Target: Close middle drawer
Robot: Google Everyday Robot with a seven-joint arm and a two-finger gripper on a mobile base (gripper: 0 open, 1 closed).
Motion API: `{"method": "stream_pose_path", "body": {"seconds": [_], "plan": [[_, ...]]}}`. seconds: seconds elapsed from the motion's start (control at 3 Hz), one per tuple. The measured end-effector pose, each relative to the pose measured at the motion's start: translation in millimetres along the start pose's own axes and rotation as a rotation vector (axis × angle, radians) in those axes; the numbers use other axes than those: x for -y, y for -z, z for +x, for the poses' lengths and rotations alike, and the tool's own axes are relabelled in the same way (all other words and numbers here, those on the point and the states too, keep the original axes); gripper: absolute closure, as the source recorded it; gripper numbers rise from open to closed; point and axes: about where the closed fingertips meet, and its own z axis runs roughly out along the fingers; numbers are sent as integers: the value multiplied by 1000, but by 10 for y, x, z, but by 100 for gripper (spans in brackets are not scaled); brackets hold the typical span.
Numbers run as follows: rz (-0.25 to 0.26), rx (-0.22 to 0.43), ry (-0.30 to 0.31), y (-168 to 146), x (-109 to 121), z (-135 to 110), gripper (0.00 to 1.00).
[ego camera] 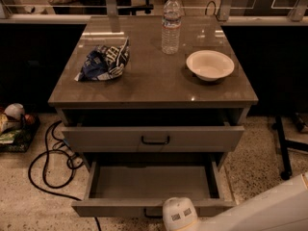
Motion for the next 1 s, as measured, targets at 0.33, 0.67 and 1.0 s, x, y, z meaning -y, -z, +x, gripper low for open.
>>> {"method": "stream_pose_path", "body": {"seconds": [0.33, 0.67, 1.0], "plan": [[2, 0, 0, 2, 5, 0, 100], [41, 11, 2, -58, 64, -22, 100], [43, 11, 2, -31, 83, -24, 100]]}}
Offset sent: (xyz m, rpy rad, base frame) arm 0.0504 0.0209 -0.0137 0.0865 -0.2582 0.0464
